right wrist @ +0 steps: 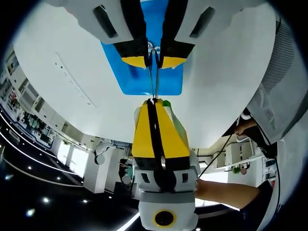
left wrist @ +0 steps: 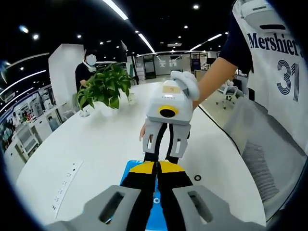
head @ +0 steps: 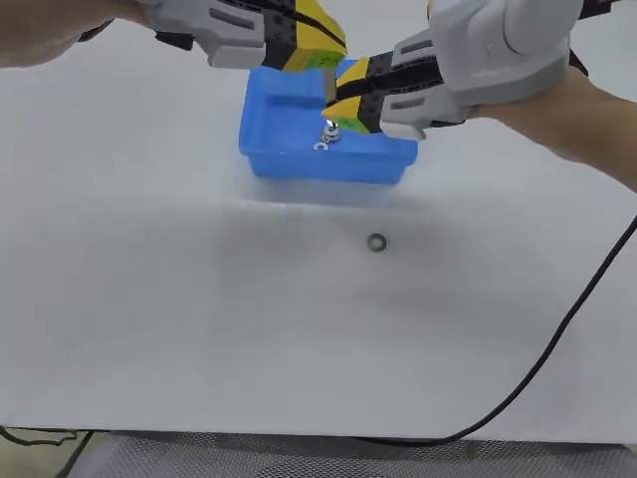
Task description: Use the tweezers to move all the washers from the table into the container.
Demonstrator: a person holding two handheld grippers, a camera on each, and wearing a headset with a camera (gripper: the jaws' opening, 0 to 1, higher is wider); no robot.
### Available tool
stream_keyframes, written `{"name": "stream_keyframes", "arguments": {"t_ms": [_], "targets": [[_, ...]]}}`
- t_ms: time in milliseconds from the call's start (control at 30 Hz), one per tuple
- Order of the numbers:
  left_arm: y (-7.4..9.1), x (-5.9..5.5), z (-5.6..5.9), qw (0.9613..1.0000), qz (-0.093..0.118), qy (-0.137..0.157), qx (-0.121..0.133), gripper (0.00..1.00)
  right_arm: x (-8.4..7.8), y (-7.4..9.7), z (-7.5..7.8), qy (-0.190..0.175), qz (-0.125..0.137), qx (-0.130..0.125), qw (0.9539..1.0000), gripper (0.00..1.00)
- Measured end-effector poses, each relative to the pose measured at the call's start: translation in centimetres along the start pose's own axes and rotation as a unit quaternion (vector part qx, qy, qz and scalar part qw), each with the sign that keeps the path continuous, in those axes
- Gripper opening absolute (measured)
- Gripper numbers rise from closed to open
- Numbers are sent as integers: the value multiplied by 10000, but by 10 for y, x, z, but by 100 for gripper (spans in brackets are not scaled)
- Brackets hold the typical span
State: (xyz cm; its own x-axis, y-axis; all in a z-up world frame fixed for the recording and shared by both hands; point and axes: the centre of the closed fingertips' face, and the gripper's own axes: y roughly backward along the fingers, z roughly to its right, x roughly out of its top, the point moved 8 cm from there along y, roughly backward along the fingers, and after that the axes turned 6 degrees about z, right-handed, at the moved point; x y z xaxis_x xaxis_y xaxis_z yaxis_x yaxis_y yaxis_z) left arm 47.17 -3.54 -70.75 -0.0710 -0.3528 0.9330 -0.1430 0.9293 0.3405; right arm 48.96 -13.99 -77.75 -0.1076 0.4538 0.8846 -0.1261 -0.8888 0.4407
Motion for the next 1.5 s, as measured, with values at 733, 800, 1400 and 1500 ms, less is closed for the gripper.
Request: {"name": "stream_keyframes", "arguments": {"t_ms": [733, 800, 1400, 1500], "targets": [[-7, -28, -10, 9996, -108, 259, 12, 5, -21, -15, 1, -178, -142, 63, 9997, 10], [-7, -28, -10, 9996, -111, 265, 22, 5, -21, -15, 2, -177, -149, 58, 9997, 11], [1, -5, -2, 9999, 0, 79, 66, 5, -4, -7, -3, -89, -141, -41, 9999, 13], [2, 2, 2, 10000, -1, -12, 35, 5, 0, -3, -5, -76, -108, -56, 9999, 13]]}}
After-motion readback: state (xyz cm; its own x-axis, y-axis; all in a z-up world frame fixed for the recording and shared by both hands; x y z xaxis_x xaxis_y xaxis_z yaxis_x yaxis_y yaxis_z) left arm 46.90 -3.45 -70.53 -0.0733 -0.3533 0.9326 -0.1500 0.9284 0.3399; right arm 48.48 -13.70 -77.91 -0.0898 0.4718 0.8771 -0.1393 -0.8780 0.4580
